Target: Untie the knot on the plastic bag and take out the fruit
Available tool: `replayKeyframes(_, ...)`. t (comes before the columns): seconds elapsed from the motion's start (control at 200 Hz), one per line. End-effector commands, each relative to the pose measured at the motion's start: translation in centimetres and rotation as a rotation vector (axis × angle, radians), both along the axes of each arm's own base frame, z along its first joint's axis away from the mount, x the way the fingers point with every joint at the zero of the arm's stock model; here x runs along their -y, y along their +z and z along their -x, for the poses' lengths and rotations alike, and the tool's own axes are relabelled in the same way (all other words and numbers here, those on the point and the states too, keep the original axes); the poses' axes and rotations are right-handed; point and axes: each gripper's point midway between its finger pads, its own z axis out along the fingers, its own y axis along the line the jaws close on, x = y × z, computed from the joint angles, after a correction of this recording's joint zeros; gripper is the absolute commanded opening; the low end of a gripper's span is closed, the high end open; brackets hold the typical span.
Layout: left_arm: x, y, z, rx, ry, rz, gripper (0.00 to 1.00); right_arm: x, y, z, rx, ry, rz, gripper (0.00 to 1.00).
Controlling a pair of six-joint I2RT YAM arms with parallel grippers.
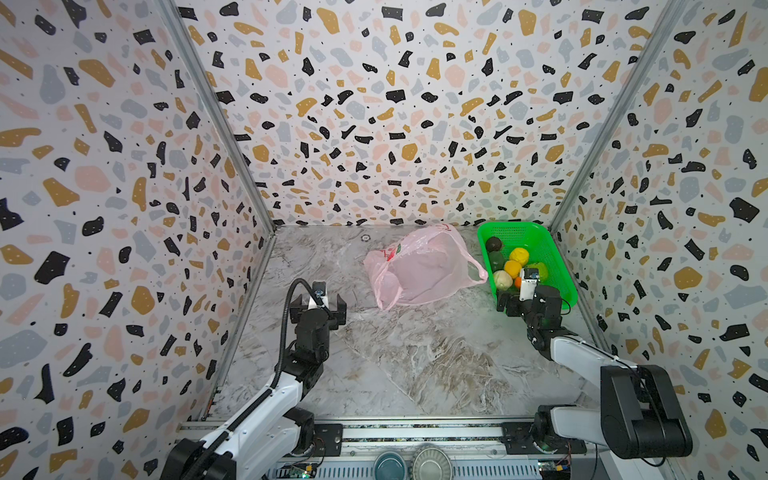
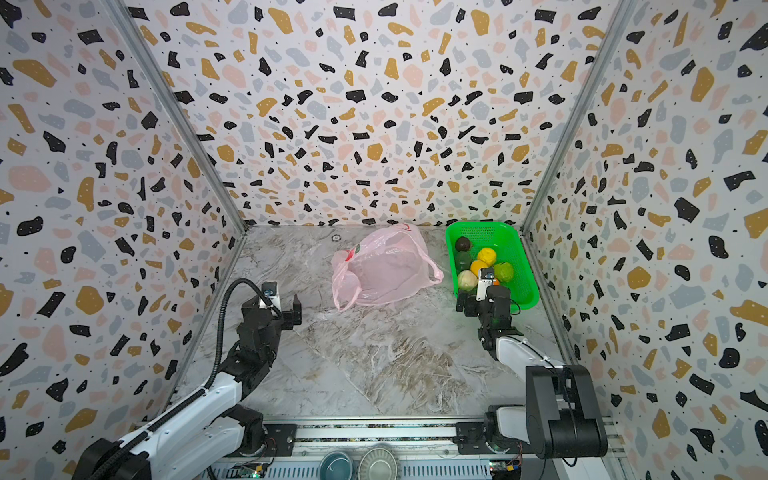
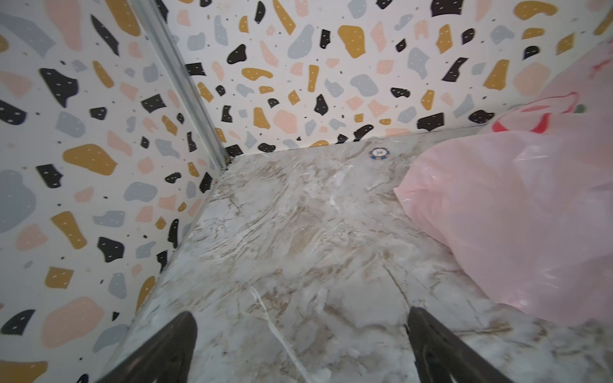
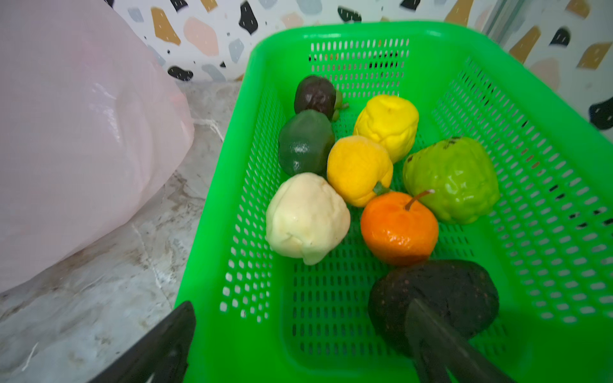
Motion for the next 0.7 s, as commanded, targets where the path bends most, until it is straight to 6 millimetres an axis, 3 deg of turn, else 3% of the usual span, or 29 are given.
replayKeyframes(0.0, -1.7, 2.5, -0.1, 0.16, 0.077, -0.011, 0.99, 0.4, 2.0, -1.1, 0.141, -0.001, 0.072, 0.99)
replayKeyframes(0.27, -1.8, 1.0, -0.9, 0.216, 0.054, 0.027, 1.0, -0.1, 1.1, -1.1, 0.198, 0.046, 0.071, 0.99)
replayKeyframes(0.696, -3.2, -2.4, -2.2, 0.181, 0.086, 0.067, 1.0, -0.1, 0.1, 0.6, 0.265, 0.045, 0.072, 0.99)
